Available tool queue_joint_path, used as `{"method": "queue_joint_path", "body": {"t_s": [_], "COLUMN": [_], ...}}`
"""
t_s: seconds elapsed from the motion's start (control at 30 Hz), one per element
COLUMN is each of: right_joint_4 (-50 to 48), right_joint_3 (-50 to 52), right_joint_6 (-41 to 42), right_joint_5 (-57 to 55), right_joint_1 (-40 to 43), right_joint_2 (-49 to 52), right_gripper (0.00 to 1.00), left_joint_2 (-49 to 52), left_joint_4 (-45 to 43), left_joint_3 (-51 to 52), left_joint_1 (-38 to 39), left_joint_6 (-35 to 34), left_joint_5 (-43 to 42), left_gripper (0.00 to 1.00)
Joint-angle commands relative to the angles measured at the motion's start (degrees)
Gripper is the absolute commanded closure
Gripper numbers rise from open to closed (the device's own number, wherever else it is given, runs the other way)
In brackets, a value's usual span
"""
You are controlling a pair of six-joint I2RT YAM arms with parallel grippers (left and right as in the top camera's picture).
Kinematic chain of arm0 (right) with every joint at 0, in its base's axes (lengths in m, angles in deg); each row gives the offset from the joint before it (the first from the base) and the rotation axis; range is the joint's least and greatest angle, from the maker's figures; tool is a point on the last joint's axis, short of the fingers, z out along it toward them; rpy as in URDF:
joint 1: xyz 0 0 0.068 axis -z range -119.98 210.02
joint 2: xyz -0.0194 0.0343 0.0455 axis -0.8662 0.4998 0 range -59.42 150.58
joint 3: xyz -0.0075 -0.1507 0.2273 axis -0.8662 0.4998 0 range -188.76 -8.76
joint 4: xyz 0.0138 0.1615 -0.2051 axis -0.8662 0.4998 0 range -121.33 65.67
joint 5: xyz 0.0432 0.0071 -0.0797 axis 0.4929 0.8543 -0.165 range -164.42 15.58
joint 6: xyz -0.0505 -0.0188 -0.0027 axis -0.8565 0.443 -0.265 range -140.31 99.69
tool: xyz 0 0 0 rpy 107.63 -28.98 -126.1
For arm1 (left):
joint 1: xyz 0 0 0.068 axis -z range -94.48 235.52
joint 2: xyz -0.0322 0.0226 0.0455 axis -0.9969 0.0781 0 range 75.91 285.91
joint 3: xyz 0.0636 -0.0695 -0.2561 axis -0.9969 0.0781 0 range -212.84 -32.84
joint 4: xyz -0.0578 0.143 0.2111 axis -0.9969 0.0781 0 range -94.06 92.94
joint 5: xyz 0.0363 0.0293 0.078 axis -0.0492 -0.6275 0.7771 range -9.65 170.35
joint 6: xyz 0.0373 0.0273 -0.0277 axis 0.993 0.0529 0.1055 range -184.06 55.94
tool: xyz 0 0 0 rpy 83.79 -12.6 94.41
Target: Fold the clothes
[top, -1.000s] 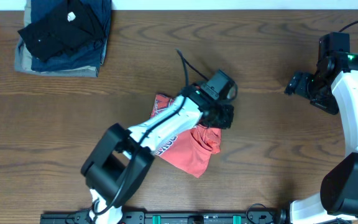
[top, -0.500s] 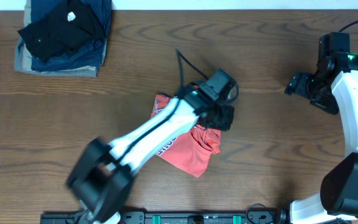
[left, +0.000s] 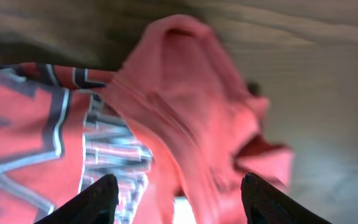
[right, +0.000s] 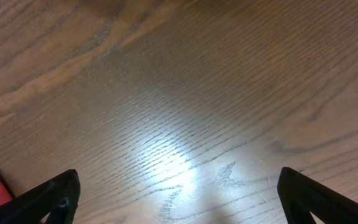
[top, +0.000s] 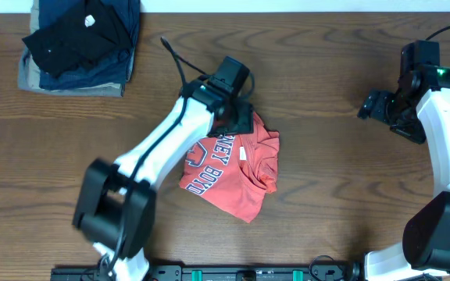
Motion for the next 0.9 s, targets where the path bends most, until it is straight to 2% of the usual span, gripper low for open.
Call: {"method": "queue_joint_path", "body": {"t_s": [0.0,0.13,0.37,0.6,0.73,0.87], "right_joint_4": [0.02,0.02,0.02,0.02,0.02,0.02], "right_joint_3": [-0.52,-0.52,-0.52,-0.52,-0.52,-0.52], "right_joint_6": [-0.5,-0.52,-0.52,-0.52,-0.5,-0.52], "right_joint_5": [0.04,0.04,0.04,0.04,0.04,0.04], "right_joint_1": [0.04,0.04,0.04,0.04,0.04,0.07], "right_joint_2": [-0.48,-0.48,-0.48,-0.48,-0.48,-0.48], "right_gripper": [0.01,0.01,0.01,0.01,0.01,0.01], "left_joint_2": [4.0,7.87,8.61,8.57,8.46,8.48], "left_joint_4": [-1.75,-3.08,-6.38,-7.65,-7.69,-8.26], "left_joint_3": [0.37,0.37,0.35,-0.04,-0.31,-0.28], "left_joint_1": [-0.52,-0.46,-0.46,-0.31,1.14,3.54], "left_joint_6": [-1.09,-2.14,-2.12,-1.99,-1.42,-1.44], "left_joint_5": [-5.55,-7.21,-9.64,-12.63,-12.76,-12.09], "left_gripper": [0.36,0.36,0.41,0.61,0.64,0.78]}}
